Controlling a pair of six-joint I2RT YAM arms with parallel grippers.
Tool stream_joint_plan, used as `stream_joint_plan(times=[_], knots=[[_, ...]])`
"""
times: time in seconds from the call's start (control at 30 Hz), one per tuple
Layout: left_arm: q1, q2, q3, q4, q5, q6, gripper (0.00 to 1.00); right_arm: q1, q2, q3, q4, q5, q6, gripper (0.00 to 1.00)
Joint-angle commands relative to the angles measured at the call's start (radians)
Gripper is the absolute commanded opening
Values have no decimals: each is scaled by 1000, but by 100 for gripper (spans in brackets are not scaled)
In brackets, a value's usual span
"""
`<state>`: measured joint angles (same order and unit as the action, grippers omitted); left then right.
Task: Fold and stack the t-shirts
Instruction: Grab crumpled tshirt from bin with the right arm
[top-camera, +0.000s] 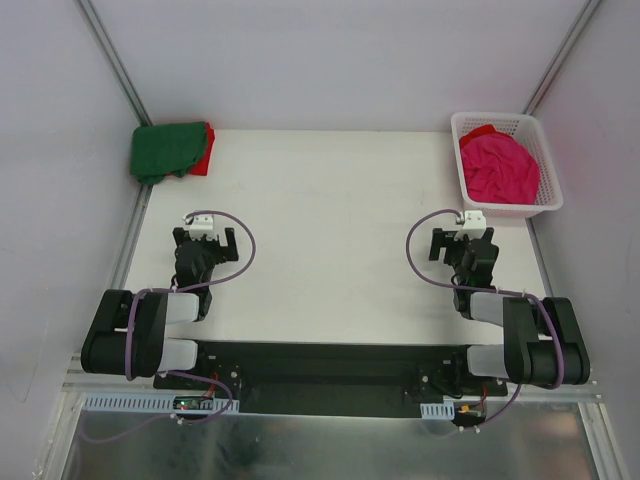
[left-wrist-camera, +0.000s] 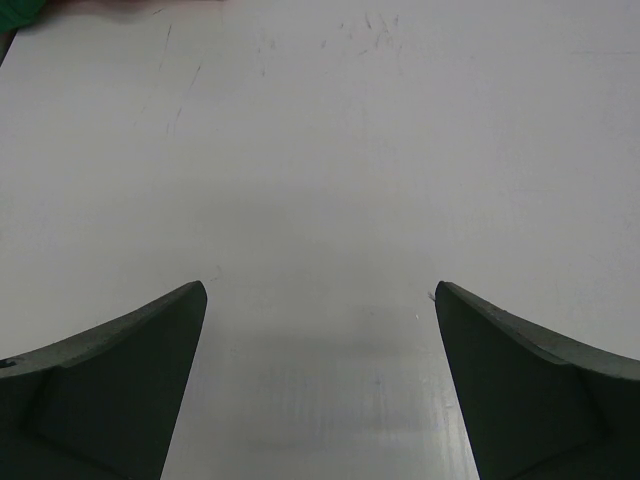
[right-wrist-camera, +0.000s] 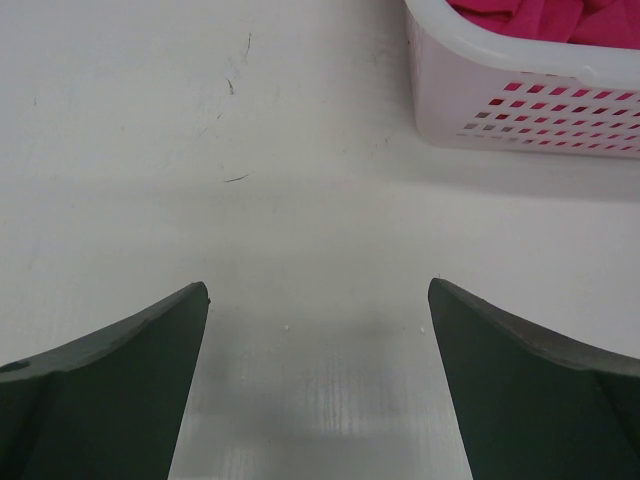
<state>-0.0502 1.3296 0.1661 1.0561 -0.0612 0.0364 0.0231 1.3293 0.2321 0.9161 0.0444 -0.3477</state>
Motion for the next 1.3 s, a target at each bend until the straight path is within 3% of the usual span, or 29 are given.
stream_joint_plan(times=[0.0,1.27], knots=[[13,3,24,30,3,-7,99,-5,2,27,21,-9,19,96],[15,3,27,30,4,-7,99,-6,-12,38,6,-35,9,96]])
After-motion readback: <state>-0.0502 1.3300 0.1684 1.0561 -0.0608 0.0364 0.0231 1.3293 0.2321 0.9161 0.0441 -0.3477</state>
